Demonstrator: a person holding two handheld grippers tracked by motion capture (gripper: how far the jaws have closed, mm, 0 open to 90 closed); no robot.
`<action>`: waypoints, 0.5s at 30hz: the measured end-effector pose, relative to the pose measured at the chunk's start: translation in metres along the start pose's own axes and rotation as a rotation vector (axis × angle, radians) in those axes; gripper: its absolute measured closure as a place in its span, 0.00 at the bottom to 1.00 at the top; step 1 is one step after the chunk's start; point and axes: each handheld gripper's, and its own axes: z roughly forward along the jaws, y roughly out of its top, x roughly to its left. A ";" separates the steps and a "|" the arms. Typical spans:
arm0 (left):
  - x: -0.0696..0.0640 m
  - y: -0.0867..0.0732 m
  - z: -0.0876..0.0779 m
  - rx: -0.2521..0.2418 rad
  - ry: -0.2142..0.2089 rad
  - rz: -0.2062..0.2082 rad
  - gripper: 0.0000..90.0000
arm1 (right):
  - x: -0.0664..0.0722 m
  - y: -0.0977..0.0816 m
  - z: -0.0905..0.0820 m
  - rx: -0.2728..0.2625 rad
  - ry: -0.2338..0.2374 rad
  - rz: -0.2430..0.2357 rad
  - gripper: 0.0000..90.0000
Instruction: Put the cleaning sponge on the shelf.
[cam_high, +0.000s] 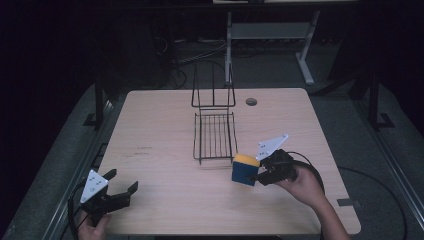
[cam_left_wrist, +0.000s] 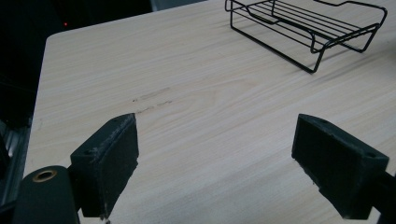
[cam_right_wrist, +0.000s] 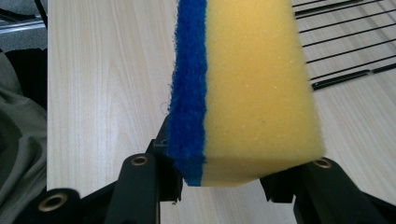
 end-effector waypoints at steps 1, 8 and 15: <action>0.000 0.000 0.000 0.000 0.000 0.000 0.16 | 0.000 0.001 0.000 -0.001 -0.001 0.000 0.63; 0.000 0.000 0.000 0.001 0.001 0.001 0.16 | -0.002 0.004 -0.001 -0.009 0.006 0.005 0.62; 0.000 0.000 0.000 0.003 0.001 0.002 0.16 | -0.003 0.004 0.000 -0.011 0.012 0.006 0.62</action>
